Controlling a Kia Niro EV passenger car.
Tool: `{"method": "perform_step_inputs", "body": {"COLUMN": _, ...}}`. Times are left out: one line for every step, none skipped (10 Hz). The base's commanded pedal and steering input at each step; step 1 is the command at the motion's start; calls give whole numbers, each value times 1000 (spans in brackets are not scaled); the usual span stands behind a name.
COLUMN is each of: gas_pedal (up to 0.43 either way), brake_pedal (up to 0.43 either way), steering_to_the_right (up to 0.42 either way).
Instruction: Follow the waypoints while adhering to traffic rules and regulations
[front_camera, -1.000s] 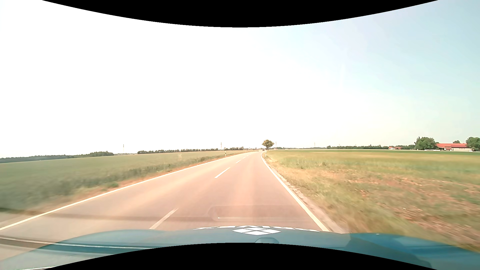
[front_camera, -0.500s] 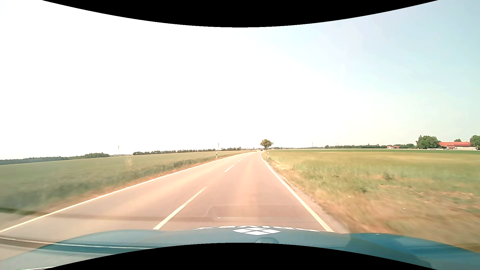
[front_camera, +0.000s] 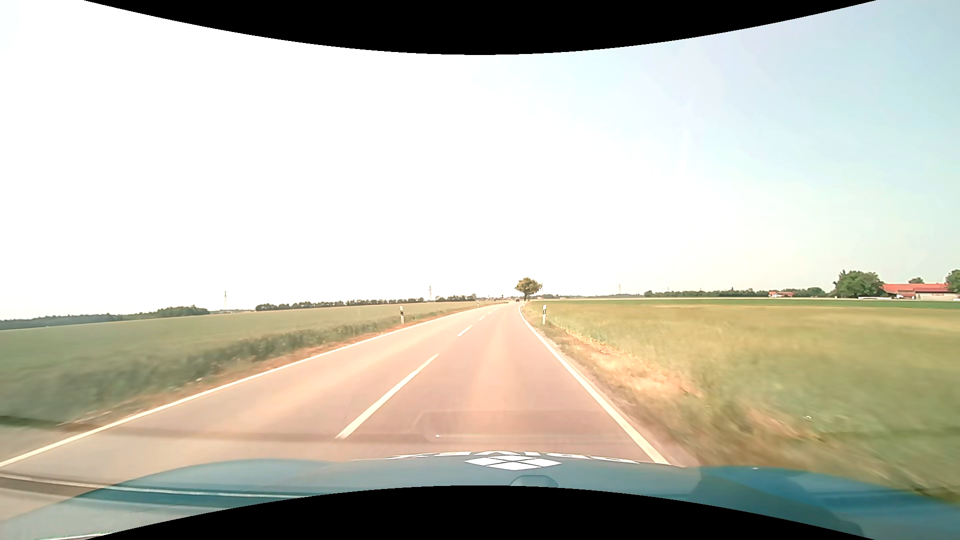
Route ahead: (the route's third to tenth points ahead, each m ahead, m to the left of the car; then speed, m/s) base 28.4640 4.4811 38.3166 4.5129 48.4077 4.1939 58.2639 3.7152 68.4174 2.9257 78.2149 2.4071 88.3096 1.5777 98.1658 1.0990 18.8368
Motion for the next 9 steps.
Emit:
{"method": "perform_step_inputs", "body": {"gas_pedal": 197, "brake_pedal": 0, "steering_to_the_right": 4}}
{"method": "perform_step_inputs", "body": {"gas_pedal": 197, "brake_pedal": 0, "steering_to_the_right": 3}}
{"method": "perform_step_inputs", "body": {"gas_pedal": 197, "brake_pedal": 0, "steering_to_the_right": 3}}
{"method": "perform_step_inputs", "body": {"gas_pedal": 197, "brake_pedal": 0, "steering_to_the_right": 3}}
{"method": "perform_step_inputs", "body": {"gas_pedal": 197, "brake_pedal": 0, "steering_to_the_right": 3}}
{"method": "perform_step_inputs", "body": {"gas_pedal": 197, "brake_pedal": 0, "steering_to_the_right": 3}}
{"method": "perform_step_inputs", "body": {"gas_pedal": 197, "brake_pedal": 0, "steering_to_the_right": 3}}
{"method": "perform_step_inputs", "body": {"gas_pedal": 197, "brake_pedal": 0, "steering_to_the_right": 3}}
{"method": "perform_step_inputs", "body": {"gas_pedal": 197, "brake_pedal": 0, "steering_to_the_right": 3}}
